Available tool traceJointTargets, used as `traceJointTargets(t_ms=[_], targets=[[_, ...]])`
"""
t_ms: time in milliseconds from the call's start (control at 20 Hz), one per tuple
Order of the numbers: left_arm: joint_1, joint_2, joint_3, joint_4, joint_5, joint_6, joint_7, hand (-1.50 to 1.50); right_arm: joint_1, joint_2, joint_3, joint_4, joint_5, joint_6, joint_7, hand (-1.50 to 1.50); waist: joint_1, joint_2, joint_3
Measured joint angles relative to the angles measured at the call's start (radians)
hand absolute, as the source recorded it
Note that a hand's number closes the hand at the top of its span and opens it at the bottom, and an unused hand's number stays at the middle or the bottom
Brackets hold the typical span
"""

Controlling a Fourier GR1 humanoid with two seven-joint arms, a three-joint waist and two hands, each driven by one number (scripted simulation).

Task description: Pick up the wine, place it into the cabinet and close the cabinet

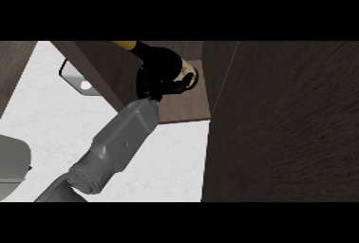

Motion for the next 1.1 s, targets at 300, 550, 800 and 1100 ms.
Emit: traceJointTargets(t_ms=[300, 550, 800, 1100], targets=[[0.046, 0.000, -0.052, -0.032, 0.032, 0.009, -0.010, 1.50, 0.009, 0.010, 0.023, -0.004, 0.009, 0.000, -0.007, -1.50, -0.021, 0.002, 0.000], [0.079, -0.001, -0.119, -0.090, 0.069, 0.047, -0.008, 1.50, -0.010, 0.010, 0.026, -0.006, 0.001, -0.006, 0.014, -1.50, -0.031, 0.003, -0.001], [0.088, -0.003, -0.151, -0.129, 0.134, 0.082, -0.026, 1.50, -0.018, 0.015, 0.033, 0.002, -0.005, -0.004, 0.010, -1.50, -0.042, 0.007, -0.001], [0.085, -0.002, -0.167, -0.150, 0.218, 0.115, -0.070, -1.50, -0.030, 0.009, 0.029, 0.009, -0.004, -0.001, 0.011, -1.50, -0.047, 0.010, -0.001]])
